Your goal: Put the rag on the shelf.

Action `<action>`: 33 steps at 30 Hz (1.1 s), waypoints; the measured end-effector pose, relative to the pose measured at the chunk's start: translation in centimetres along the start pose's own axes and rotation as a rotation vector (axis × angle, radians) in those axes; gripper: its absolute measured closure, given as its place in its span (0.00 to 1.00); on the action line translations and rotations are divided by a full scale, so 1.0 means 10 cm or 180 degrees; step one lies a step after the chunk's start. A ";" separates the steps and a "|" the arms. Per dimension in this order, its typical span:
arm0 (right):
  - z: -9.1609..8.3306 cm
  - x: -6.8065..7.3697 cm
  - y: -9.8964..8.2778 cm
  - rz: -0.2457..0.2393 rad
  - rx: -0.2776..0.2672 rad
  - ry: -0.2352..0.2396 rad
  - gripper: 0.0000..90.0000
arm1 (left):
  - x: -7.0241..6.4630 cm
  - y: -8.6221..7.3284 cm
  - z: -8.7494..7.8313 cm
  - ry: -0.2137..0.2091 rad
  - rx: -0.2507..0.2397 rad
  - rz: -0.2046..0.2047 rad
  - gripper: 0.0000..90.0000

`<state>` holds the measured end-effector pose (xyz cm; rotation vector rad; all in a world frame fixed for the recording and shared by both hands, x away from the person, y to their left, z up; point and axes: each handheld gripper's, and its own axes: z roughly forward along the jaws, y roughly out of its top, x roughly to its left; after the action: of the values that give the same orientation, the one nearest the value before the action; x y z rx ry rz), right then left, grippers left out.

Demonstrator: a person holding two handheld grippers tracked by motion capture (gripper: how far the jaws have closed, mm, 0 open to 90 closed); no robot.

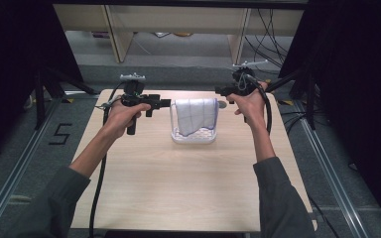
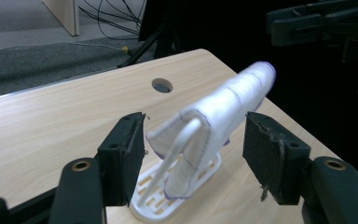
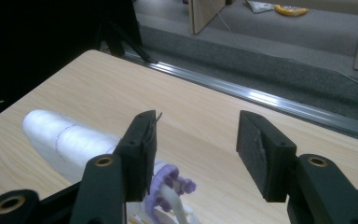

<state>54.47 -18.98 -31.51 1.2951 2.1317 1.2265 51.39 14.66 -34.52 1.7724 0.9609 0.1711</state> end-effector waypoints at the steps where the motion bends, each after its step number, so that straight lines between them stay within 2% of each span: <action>1: -0.03 0.02 -0.03 -0.0004 -0.0012 0.0026 0.54 | -0.02 -0.02 -0.02 -0.0019 0.0019 0.0040 0.42; 3: -0.04 0.04 -0.05 0.0010 -0.0015 0.0028 0.54 | -0.06 -0.07 -0.04 -0.0027 0.0050 0.0101 0.42; 5: -0.07 0.04 -0.08 -0.0059 -0.0028 0.0035 0.53 | -0.10 -0.11 -0.05 -0.0036 0.0078 0.0143 0.42; 15: -0.29 0.12 -0.21 -0.0077 -0.0146 0.0089 0.51 | -0.24 -0.30 -0.09 -0.0117 0.0103 0.0217 0.41; 18: -0.35 0.13 -0.28 -0.0104 -0.0159 0.0113 0.49 | -0.27 -0.36 -0.12 -0.0095 0.0086 0.0219 0.40; 21: -0.40 0.14 -0.37 -0.0071 -0.0172 0.0137 0.48 | -0.29 -0.42 -0.15 -0.0128 0.0117 0.0216 0.38; 24: -0.43 0.16 -0.46 -0.0113 -0.0172 0.0170 0.46 | -0.31 -0.48 -0.18 -0.0137 0.0111 0.0246 0.37; 25: -0.45 0.18 -0.49 -0.0076 -0.0166 0.0176 0.46 | -0.32 -0.50 -0.19 -0.0146 0.0116 0.0249 0.36; 26: -0.45 0.19 -0.52 -0.0116 -0.0198 0.0190 0.46 | -0.33 -0.53 -0.20 -0.0140 0.0108 0.0257 0.36; 30: -0.48 0.28 -0.64 -0.0105 -0.0215 0.0282 0.44 | -0.37 -0.63 -0.24 -0.0142 0.0124 0.0280 0.33; 33: -0.49 0.34 -0.72 -0.0167 -0.0243 0.0288 0.42 | -0.39 -0.73 -0.27 -0.0148 0.0140 0.0292 0.32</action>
<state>45.55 -19.95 -34.22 1.1651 2.1442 1.3545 43.54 14.78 -38.26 1.8542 0.8565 0.1674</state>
